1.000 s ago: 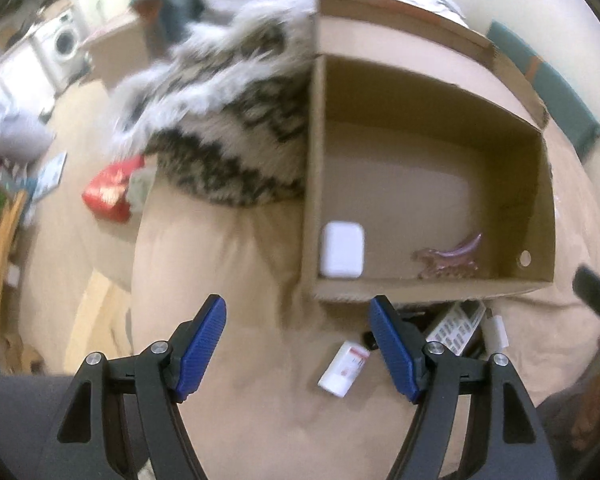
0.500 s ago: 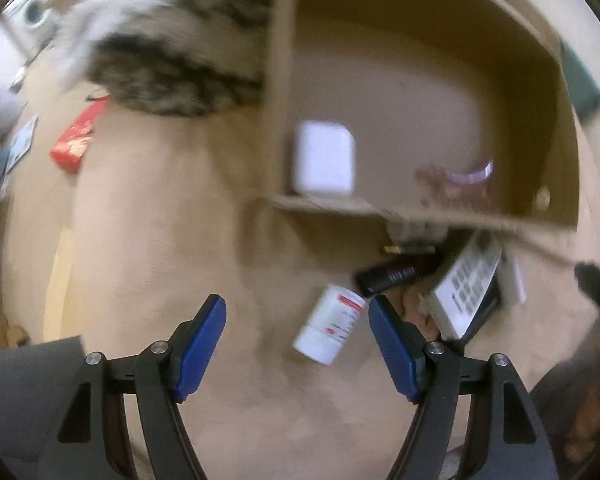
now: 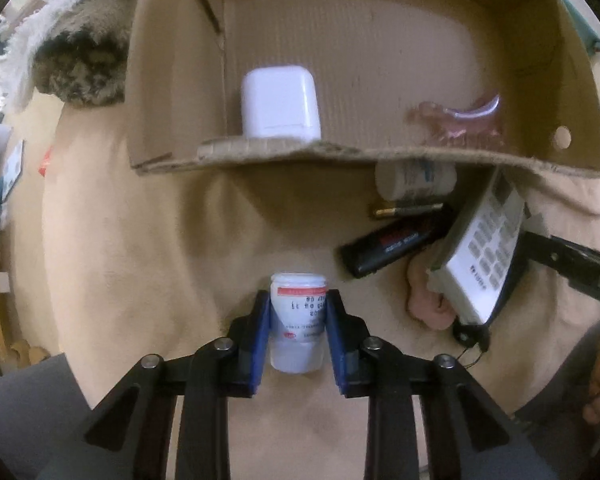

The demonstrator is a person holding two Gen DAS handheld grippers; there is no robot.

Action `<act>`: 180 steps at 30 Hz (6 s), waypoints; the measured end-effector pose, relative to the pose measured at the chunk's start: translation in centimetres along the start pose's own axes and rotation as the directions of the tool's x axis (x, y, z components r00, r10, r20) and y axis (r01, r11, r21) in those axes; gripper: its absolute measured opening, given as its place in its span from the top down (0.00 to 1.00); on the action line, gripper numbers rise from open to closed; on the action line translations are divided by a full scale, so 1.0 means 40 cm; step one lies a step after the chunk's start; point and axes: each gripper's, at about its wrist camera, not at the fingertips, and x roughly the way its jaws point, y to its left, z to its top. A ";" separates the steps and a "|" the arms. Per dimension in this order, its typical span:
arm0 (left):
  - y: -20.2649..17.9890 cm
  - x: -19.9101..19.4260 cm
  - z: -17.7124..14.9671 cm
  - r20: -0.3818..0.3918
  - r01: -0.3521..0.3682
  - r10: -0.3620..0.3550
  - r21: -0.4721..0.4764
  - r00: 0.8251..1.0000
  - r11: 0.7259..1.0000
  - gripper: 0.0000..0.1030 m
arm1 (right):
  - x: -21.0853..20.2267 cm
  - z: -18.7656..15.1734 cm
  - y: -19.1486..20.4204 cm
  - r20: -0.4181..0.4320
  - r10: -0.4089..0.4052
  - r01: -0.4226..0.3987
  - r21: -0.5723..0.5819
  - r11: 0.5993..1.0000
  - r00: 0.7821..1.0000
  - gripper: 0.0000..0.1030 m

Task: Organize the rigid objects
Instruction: 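Grasp the white pill bottle with the left gripper while the right gripper grasps the white charger, then carry the pill bottle and the charger over the box with both grippers, then set the pill bottle and the charger in the box and open both grippers, then grasp the white GREE remote control with the right gripper and lift it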

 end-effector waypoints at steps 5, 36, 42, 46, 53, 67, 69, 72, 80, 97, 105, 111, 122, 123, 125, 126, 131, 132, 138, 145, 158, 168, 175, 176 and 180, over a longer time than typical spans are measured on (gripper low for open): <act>0.005 -0.014 0.005 0.021 0.005 -0.005 -0.016 1.000 1.000 0.77 | 0.005 -0.002 0.032 0.024 -0.037 0.039 -0.082 0.996 0.999 0.57; 0.196 -0.190 -0.079 0.208 -0.035 0.087 -0.238 0.974 0.971 0.77 | -0.264 -0.116 0.048 0.391 0.033 0.001 -0.089 0.996 0.920 0.58; 0.189 -0.268 -0.074 0.323 -0.009 0.094 -0.256 0.942 0.967 0.77 | -0.340 -0.124 0.061 0.511 0.082 -0.042 -0.090 0.995 0.856 0.58; 0.145 -0.322 -0.043 0.364 0.025 0.068 -0.245 0.929 0.969 0.77 | -0.399 -0.129 0.055 0.595 0.152 -0.107 -0.111 0.988 0.789 0.58; 0.108 -0.366 0.031 0.392 0.014 0.070 -0.207 0.917 0.978 0.77 | -0.432 -0.051 0.078 0.597 0.187 -0.129 -0.139 0.982 0.780 0.58; 0.031 -0.314 0.192 0.375 0.004 0.041 -0.118 0.926 0.993 0.77 | -0.389 0.096 0.161 0.550 0.251 -0.128 -0.252 0.959 0.796 0.58; 0.042 -0.286 0.204 0.357 0.040 0.016 -0.149 0.934 0.988 0.77 | -0.363 0.107 0.155 0.542 0.239 -0.131 -0.230 0.964 0.806 0.58; 0.047 -0.245 0.214 0.337 0.054 0.005 -0.165 0.942 0.985 0.77 | -0.328 0.121 0.151 0.512 0.228 -0.134 -0.213 0.968 0.828 0.58; 0.023 -0.170 0.212 0.293 0.049 -0.007 -0.138 0.956 0.989 0.77 | -0.242 0.134 0.161 0.430 0.178 -0.092 -0.214 0.973 0.885 0.58; -0.016 -0.101 0.225 0.257 0.025 0.000 -0.094 0.966 0.995 0.77 | -0.150 0.150 0.169 0.336 0.113 -0.040 -0.219 0.975 0.935 0.58; -0.017 -0.066 0.229 0.247 0.025 -0.002 -0.090 0.969 0.996 0.77 | -0.140 0.149 0.176 0.325 0.114 -0.039 -0.228 0.973 0.939 0.58; -0.028 -0.066 0.229 0.255 0.016 0.006 -0.083 0.967 0.996 0.77 | -0.134 0.155 0.167 0.321 0.110 -0.043 -0.210 0.977 0.941 0.58; -0.031 -0.096 0.218 0.286 0.018 0.006 -0.080 0.958 0.997 0.57 | -0.195 0.152 0.169 0.424 0.149 -0.060 -0.216 0.975 0.894 0.54; -0.032 -0.103 0.216 0.296 0.015 0.008 -0.078 0.955 0.997 0.49 | -0.197 0.152 0.169 0.425 0.157 -0.068 -0.217 0.974 0.891 0.44; -0.038 -0.114 0.214 0.312 0.004 0.017 -0.067 0.950 0.998 0.43 | -0.203 0.152 0.166 0.431 0.171 -0.085 -0.211 0.974 0.886 0.30; -0.040 -0.118 0.214 0.314 0.006 0.014 -0.062 0.949 0.998 0.39 | -0.207 0.154 0.165 0.433 0.181 -0.096 -0.210 0.973 0.883 0.30; -0.034 -0.129 0.214 0.317 0.030 -0.007 -0.068 0.948 0.997 0.35 | -0.218 0.159 0.158 0.430 0.212 -0.135 -0.203 0.970 0.878 0.16; -0.033 -0.135 0.216 0.320 0.033 -0.009 -0.069 0.947 0.997 0.35 | -0.221 0.158 0.158 0.431 0.213 -0.136 -0.203 0.970 0.877 0.12; -0.017 -0.163 0.206 0.346 0.041 -0.012 -0.074 0.938 0.996 0.35 | -0.238 0.154 0.147 0.443 0.232 -0.161 -0.193 0.968 0.866 0.06; 0.011 -0.229 0.175 0.383 0.080 -0.039 -0.090 0.923 0.993 0.35 | -0.279 0.141 0.139 0.481 0.249 -0.183 -0.180 0.967 0.841 0.06; 0.043 -0.279 0.098 0.396 0.064 -0.012 -0.118 0.918 0.991 0.35 | -0.342 0.063 0.109 0.520 0.232 -0.167 -0.168 0.971 0.822 0.06; 0.089 -0.289 0.028 0.389 0.034 0.025 -0.145 0.921 0.989 0.35 | -0.348 -0.011 0.093 0.494 0.247 -0.189 -0.166 0.968 0.833 0.06; 0.106 -0.273 -0.018 0.361 0.042 0.017 -0.156 0.933 0.987 0.35 | -0.334 -0.061 0.079 0.462 0.256 -0.210 -0.150 0.966 0.849 0.06; 0.107 -0.268 -0.025 0.354 0.038 0.020 -0.157 0.935 0.987 0.35 | -0.332 -0.066 0.076 0.459 0.255 -0.210 -0.148 0.966 0.851 0.06; 0.113 -0.250 -0.042 0.340 0.032 0.027 -0.168 0.940 0.985 0.35 | -0.318 -0.077 0.064 0.442 0.235 -0.194 -0.137 0.971 0.866 0.06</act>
